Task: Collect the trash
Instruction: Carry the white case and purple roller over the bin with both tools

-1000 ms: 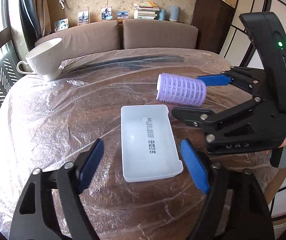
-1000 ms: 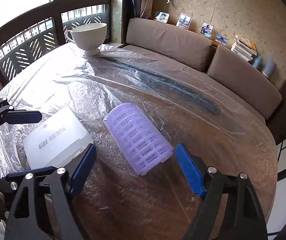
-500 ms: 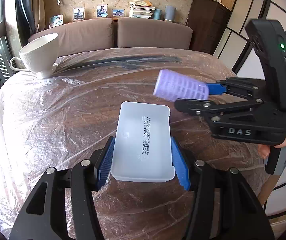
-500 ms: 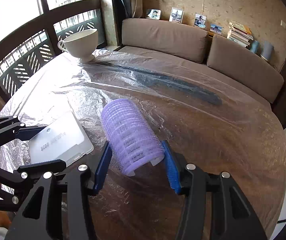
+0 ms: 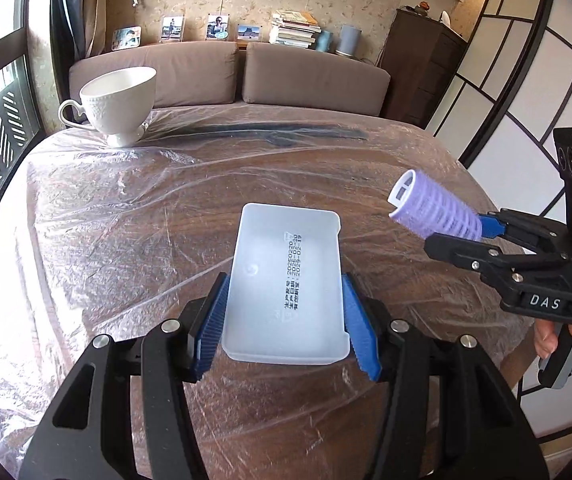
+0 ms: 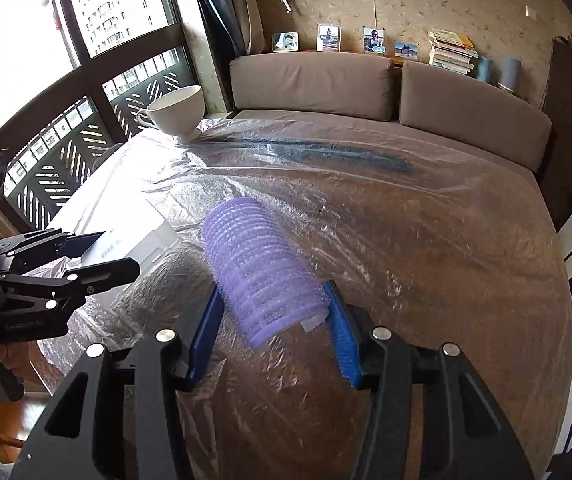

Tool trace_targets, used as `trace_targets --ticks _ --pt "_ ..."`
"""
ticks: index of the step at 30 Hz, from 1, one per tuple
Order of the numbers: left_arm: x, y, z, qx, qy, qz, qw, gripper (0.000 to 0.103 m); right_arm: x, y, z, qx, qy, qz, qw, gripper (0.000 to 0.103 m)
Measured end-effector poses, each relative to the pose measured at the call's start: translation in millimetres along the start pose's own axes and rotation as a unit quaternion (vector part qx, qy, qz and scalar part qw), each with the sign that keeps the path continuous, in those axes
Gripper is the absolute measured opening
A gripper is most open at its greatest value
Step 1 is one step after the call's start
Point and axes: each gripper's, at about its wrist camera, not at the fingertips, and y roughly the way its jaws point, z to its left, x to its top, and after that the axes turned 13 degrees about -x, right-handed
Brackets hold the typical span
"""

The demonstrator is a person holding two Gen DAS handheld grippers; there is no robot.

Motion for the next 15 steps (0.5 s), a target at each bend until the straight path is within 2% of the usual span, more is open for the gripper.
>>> trace_targets --ticks 15 --pt "-38.5 -48.4 -17.8 -0.012 0.012 0.002 0.9999 0.056 -63.6 -66.2 17.7 0.019 0.016 -0.001 1.000 0.050"
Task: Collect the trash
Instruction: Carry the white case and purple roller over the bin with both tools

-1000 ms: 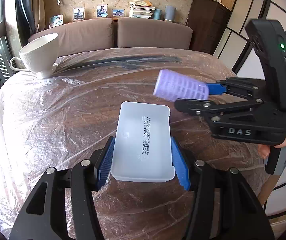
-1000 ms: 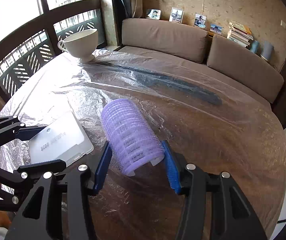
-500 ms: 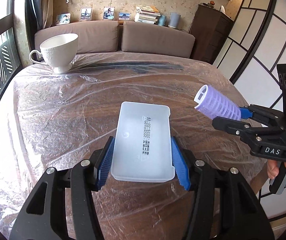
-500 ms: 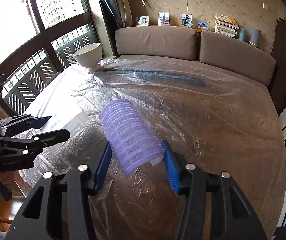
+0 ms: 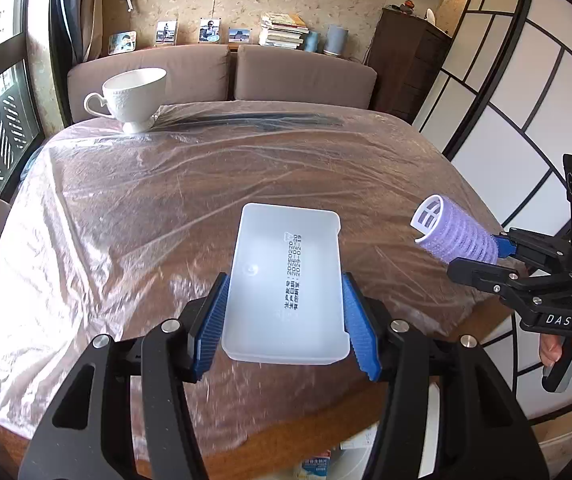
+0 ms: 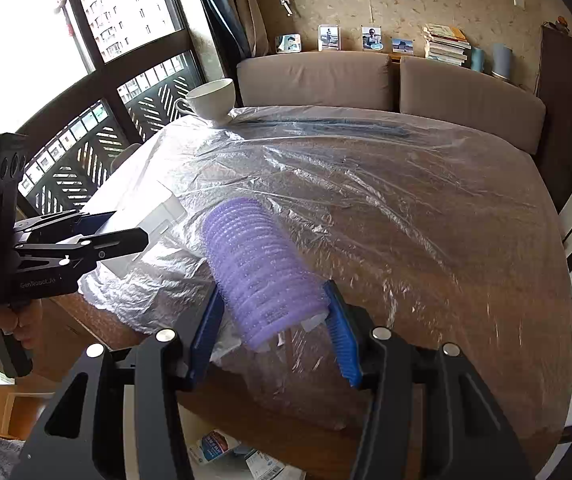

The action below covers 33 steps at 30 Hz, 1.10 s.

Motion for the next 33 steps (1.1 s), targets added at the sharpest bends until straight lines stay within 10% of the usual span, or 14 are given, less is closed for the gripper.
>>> trace_targets --ticks 33 --pt "-116.4 -40.6 -46.4 -0.012 0.025 0.077 0.9966 0.056 -120.9 -48.5 52.6 0.035 -0.066 0.074 0.994 0.050"
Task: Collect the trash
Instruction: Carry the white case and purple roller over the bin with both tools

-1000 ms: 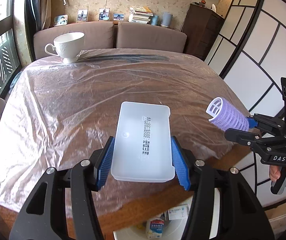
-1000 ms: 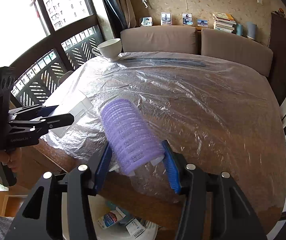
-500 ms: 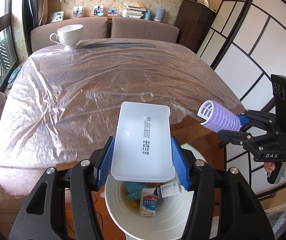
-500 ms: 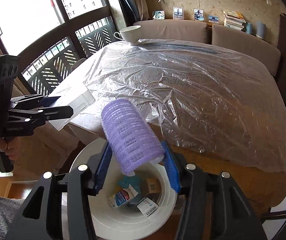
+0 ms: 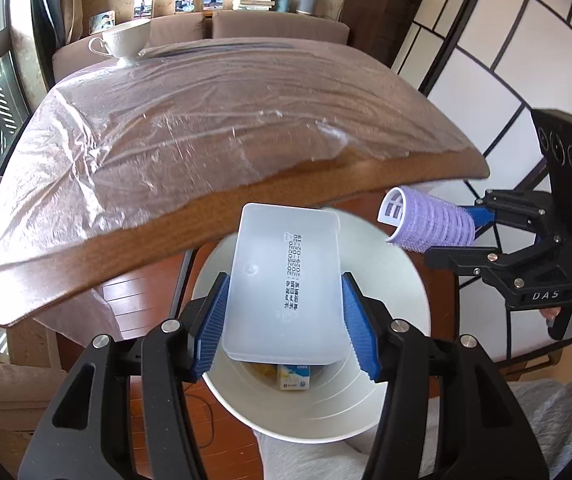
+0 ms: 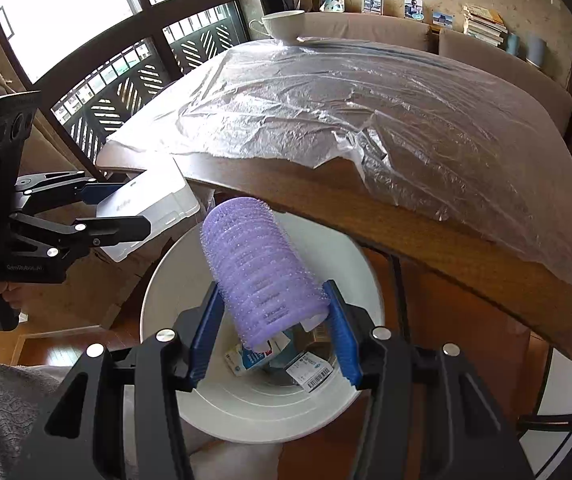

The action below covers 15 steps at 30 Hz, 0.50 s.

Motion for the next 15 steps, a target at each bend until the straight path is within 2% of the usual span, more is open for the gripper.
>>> trace_targets --ticks 9,15 --pt "-29.7 35.3 4.0 -0.001 -0.014 0.045 0.9989 0.056 -31.7 32.4 10.2 -0.013 -0.011 0.047 0.999 0.050" --pt "-37.7 57.0 11.4 -0.002 -0.026 0.069 0.9973 0.056 -43.0 56.5 10.3 -0.022 -0.008 0.073 0.997 0.050"
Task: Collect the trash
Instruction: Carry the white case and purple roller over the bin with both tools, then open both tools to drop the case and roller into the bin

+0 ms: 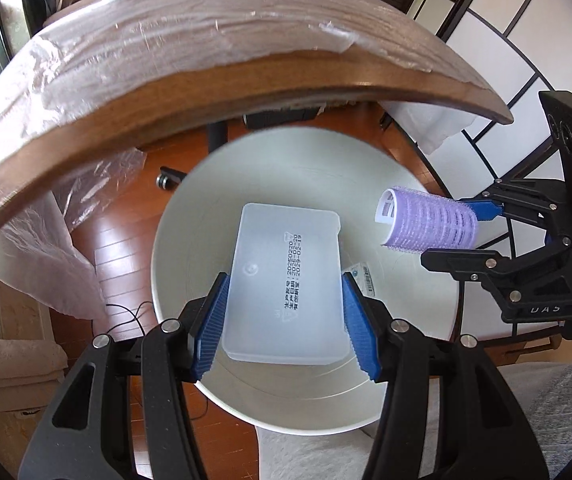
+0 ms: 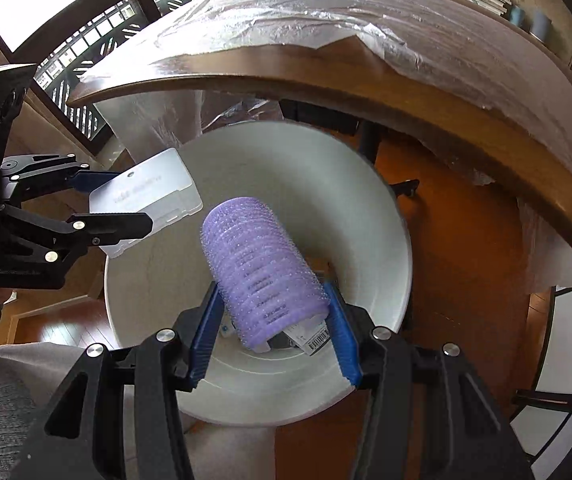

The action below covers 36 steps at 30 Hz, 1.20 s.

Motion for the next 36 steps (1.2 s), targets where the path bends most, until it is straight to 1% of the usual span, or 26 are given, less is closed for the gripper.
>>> trace_targets --ticks 5,12,16,18,20,21,22,23,24,26,27,29,30,31,32,33,34,35,36 --pt "0.8 16.7 4.4 0.005 -0.004 0.015 0.9999 0.056 -4.2 16.0 0.3 -0.007 0.000 0.019 1.000 0.050" --pt "0.3 34.4 9.8 0.008 -0.003 0.036 0.9993 0.056 -4.9 27.4 -1.3 -0.010 -0.003 0.037 0.999 0.050" --pt "-0.6 41.9 19.0 0.002 -0.014 0.050 0.9986 0.056 -5.0 31.9 -3.3 -0.010 -0.003 0.048 0.999 0.050" --pt "-2.0 43.9 21.3 0.004 -0.015 0.055 0.9984 0.056 -5.3 33.2 -2.6 -0.009 -0.003 0.053 0.999 0.050" --pt "-3.8 44.4 21.9 -0.003 -0.014 0.060 0.9981 0.056 -4.1 33.5 -3.1 -0.004 0.000 0.061 0.998 0.051" --pt "-3.9 44.0 22.6 -0.009 -0.014 0.063 0.9979 0.058 -3.7 33.7 -6.1 -0.004 0.002 0.061 0.998 0.057" --pt "-3.9 43.0 23.5 -0.014 -0.014 0.066 0.9976 0.068 -2.6 30.5 -7.7 -0.009 0.008 0.057 0.998 0.069" --pt "-2.0 42.1 24.8 -0.012 -0.014 0.065 0.9977 0.074 -2.5 27.9 -10.0 -0.010 0.014 0.053 0.998 0.073" --pt "-1.0 35.9 23.9 -0.006 -0.010 0.059 0.9982 0.078 0.6 20.9 -13.5 -0.006 0.023 0.047 0.999 0.074" --pt "2.5 23.8 20.3 -0.008 -0.006 0.047 0.9989 0.078 5.8 6.3 -18.4 -0.003 0.035 0.030 0.999 0.074" --pt "7.4 12.2 17.3 -0.012 -0.004 0.033 0.9994 0.078 11.1 -4.2 -21.9 -0.004 0.040 0.017 0.999 0.075" --pt "19.6 -13.8 9.8 -0.019 0.006 -0.001 0.9998 0.078 28.9 -32.6 -30.8 -0.009 0.050 -0.025 0.998 0.076" --pt "30.8 -31.8 6.8 -0.022 0.010 -0.026 0.9994 0.079 40.7 -46.7 -37.7 -0.013 0.057 -0.049 0.997 0.079" --pt "42.3 -48.3 5.2 -0.024 0.015 -0.052 0.9982 0.088 50.6 -57.6 -44.9 -0.017 0.063 -0.071 0.995 0.085" --pt "55.3 -65.1 5.4 -0.020 0.021 -0.083 0.9961 0.094 61.2 -67.1 -53.5 -0.028 0.070 -0.092 0.993 0.088" --pt "66.9 -77.4 7.9 -0.009 0.025 -0.109 0.9937 0.101 72.2 -74.9 -63.4 -0.045 0.078 -0.112 0.990 0.094" --pt "79.2 -87.2 12.4 0.005 0.026 -0.131 0.9910 0.101 86.8 -80.8 -76.4 -0.065 0.089 -0.136 0.985 0.098" --pt "92.0 -93.9 19.5 0.015 0.025 -0.148 0.9885 0.101 101.4 -82.2 -91.1 -0.083 0.102 -0.155 0.979 0.099" --pt "108.1 -97.5 31.3 0.022 0.020 -0.163 0.9862 0.101 113.1 -80.4 -103.3 -0.101 0.116 -0.163 0.975 0.099"
